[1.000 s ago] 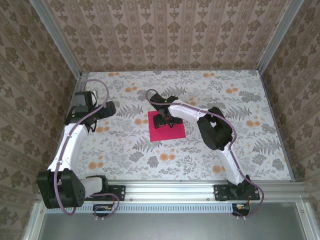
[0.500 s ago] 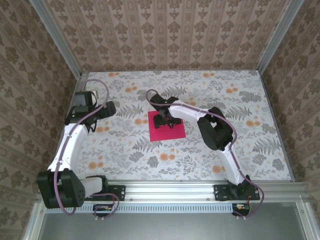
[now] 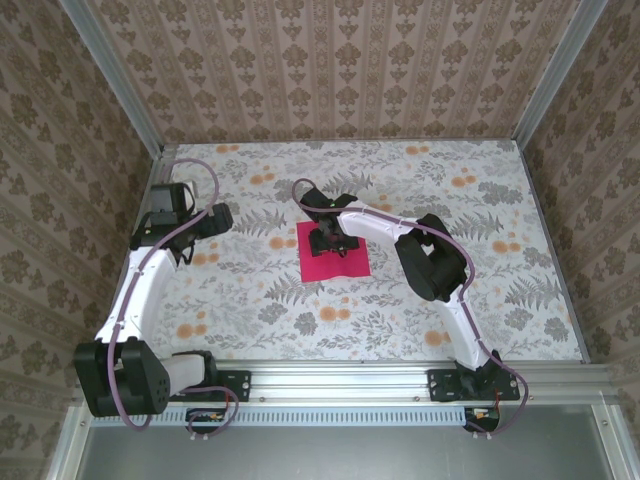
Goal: Fold a paper plane with a square sheet of paper (pick it up from the middle)
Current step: First fold in half a square sheet of paper at the center of the table.
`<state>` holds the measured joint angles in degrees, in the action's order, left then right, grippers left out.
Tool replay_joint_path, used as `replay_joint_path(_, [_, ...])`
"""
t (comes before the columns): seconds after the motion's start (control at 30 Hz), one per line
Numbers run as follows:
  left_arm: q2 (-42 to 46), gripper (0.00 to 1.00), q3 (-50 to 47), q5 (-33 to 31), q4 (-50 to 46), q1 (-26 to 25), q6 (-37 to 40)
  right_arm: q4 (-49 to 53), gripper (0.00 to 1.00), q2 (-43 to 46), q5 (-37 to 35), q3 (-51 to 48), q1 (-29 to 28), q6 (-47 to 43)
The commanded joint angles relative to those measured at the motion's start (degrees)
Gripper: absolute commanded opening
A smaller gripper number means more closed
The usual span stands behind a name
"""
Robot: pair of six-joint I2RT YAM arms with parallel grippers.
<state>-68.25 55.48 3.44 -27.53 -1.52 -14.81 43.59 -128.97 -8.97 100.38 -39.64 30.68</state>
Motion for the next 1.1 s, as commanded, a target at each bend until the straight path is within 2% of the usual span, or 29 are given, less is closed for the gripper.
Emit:
replay_joint_path(0.0, [-0.48,1.00,-0.27,0.20,-0.77,-0.32,-0.04,3.78,0.78,-1.37,-0.47,-1.26,0.35,0.36])
replay_joint_path(0.2, [-0.52,1.00,-0.13,0.16,-0.95,-0.32,0.08,4.53,0.77,0.84,-0.08,1.20,0.35,0.49])
replay_joint_path(0.47, [-0.57,1.00,-0.12,0.38,-1.02,-0.49,-0.12,4.16,0.63,-0.43,1.17,0.25,0.72,2.14])
replay_joint_path(0.63, [-1.42,1.00,0.12,2.15,-1.12,-0.80,-0.99,-0.74,0.54,3.79,4.89,-3.02,0.75,2.47])
replay_joint_path(0.83, [-2.65,0.97,-0.55,11.72,0.17,-1.52,-6.41,-15.65,0.36,13.09,19.17,-10.52,1.31,3.36])
replay_joint_path(1.07, [-5.28,0.94,-2.40,13.63,4.36,-13.13,-13.89,-38.35,0.30,20.84,36.65,-23.93,4.60,14.55])
